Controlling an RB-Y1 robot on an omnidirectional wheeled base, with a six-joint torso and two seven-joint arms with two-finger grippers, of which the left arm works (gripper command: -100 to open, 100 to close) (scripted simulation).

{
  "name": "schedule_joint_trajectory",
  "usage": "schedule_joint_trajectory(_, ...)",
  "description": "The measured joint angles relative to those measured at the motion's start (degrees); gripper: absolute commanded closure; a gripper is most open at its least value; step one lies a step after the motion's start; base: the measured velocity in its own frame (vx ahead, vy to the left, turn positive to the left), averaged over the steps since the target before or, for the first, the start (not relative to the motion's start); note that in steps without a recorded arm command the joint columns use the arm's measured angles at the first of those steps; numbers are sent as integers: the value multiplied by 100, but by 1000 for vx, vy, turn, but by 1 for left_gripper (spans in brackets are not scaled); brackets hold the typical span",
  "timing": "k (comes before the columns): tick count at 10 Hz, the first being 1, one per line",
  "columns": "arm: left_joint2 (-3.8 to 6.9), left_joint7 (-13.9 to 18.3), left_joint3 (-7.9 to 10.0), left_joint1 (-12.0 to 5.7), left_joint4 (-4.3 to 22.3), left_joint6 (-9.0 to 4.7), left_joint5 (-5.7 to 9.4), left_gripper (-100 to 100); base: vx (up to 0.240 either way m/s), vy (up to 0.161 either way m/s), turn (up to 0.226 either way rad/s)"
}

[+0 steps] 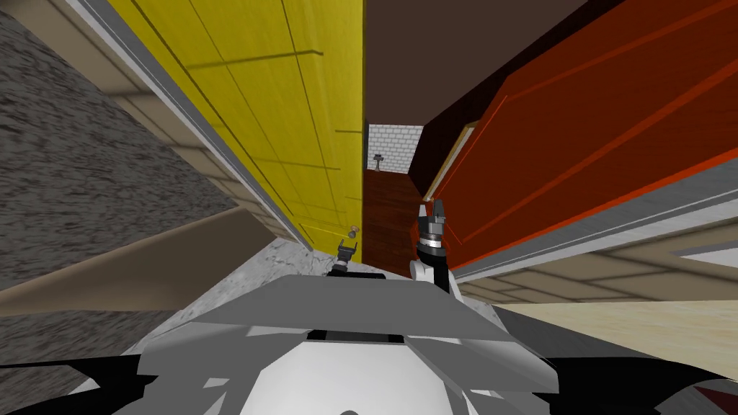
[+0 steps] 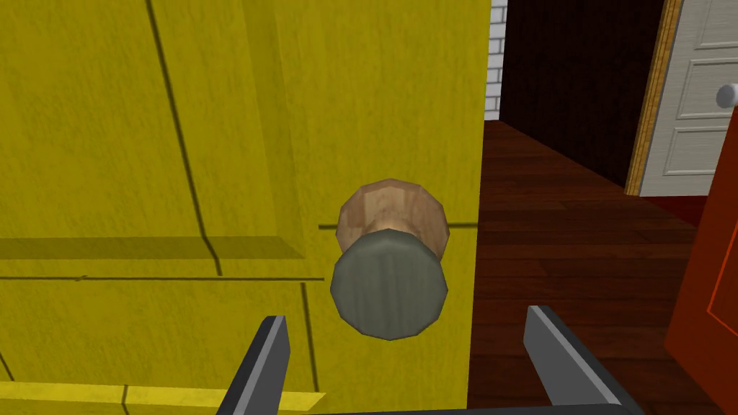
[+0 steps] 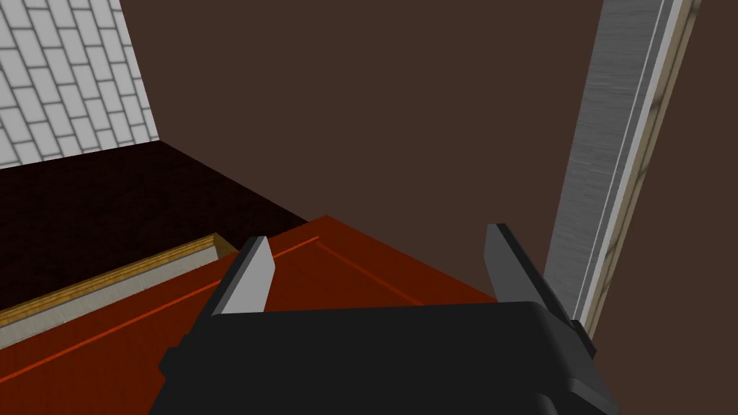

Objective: Push the door open

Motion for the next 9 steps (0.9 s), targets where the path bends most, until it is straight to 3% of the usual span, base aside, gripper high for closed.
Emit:
schedule_joint_trajectory(3,-6,16,45,-48,51,-11,-1,-100,142,-20,-15)
schedule_joint_trajectory(4,-7,20,47,-52,54,-15,-1,100,0,0,0)
schedule_joint_trajectory(9,-10,15,53,-70,54,9,3,100,-7,1,-4)
